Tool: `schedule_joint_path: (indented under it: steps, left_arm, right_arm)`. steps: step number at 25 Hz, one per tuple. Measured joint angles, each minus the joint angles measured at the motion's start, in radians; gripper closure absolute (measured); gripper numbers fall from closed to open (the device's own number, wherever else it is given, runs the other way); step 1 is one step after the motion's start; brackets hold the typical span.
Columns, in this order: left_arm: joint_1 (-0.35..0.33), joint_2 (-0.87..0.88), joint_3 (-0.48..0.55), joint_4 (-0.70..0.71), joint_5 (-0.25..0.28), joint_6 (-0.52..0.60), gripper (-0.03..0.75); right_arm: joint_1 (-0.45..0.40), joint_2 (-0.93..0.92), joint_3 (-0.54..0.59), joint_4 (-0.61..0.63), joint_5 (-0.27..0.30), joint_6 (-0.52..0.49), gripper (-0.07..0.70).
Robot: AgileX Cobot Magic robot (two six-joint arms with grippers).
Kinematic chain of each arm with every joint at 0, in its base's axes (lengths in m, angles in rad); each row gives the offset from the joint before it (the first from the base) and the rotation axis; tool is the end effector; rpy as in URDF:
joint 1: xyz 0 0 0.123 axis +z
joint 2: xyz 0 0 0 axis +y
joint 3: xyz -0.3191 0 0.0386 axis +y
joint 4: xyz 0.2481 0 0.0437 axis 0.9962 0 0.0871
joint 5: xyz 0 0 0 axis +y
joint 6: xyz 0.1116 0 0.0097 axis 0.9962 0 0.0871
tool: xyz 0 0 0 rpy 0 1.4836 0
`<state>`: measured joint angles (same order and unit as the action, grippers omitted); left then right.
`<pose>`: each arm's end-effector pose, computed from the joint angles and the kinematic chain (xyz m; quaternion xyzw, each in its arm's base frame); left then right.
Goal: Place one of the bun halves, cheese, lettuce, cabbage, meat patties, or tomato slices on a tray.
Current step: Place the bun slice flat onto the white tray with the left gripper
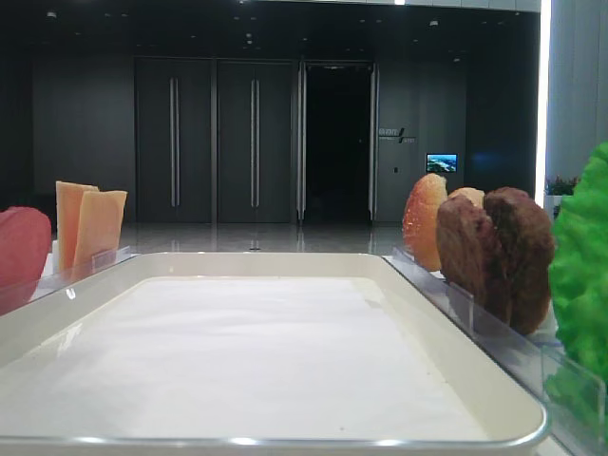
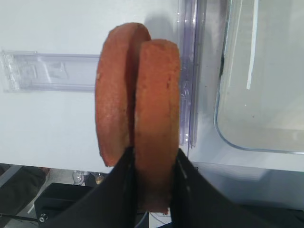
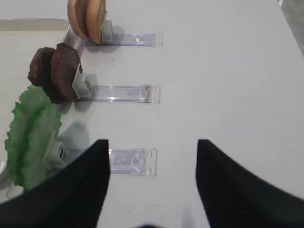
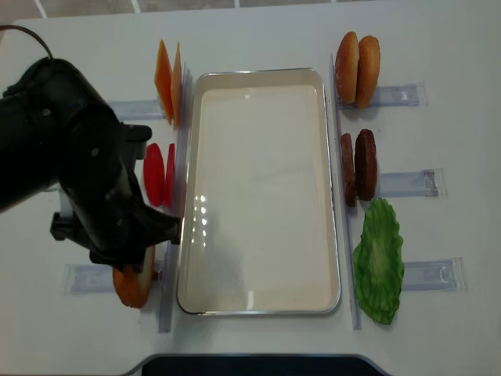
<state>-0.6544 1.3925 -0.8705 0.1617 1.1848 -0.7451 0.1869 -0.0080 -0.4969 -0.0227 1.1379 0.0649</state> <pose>0.1794 -0.1166 0.2474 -0.0130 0.9969 0.0723 0.0291 -0.0268 -0.0074 0.2591 -0.0522 0.8699 0.0503 0.4879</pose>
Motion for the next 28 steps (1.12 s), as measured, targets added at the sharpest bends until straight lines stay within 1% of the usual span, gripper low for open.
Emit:
schedule_joint_path:
  steps: [5,9,11,12,15,17,20,28]
  left_arm:
    - [0.0,-0.036,-0.003,0.0,0.005,-0.02,0.574]
    - [0.0,-0.042,-0.034,-0.008,0.008,-0.021,0.574]
    - [0.0,-0.042,-0.061,-0.026,-0.01,-0.021,0.575]
    - [0.0,-0.042,-0.061,-0.026,-0.01,-0.021,0.575]
    - [0.0,-0.043,-0.075,-0.053,-0.062,-0.021,0.575]
    - [0.0,-0.043,-0.077,-0.081,-0.112,-0.02,0.575]
    - [0.0,-0.043,-0.077,-0.118,-0.168,-0.003,0.576]
    - [0.0,-0.038,-0.077,-0.188,-0.25,0.056,0.576]
  right_arm:
    - [0.0,0.0,0.0,0.0,0.0,0.0,0.216]
    - [0.0,0.0,0.0,0.0,0.0,0.0,0.216]
    - [0.0,0.0,0.0,0.0,0.0,0.0,0.216]
    - [0.0,0.0,0.0,0.0,0.0,0.0,0.216]
    - [0.0,0.0,0.0,0.0,0.0,0.0,0.216]
    - [0.0,0.0,0.0,0.0,0.0,0.0,0.216]
    - [0.0,0.0,0.0,0.0,0.0,0.0,0.216]
    - [0.0,0.0,0.0,0.0,0.0,0.0,0.216]
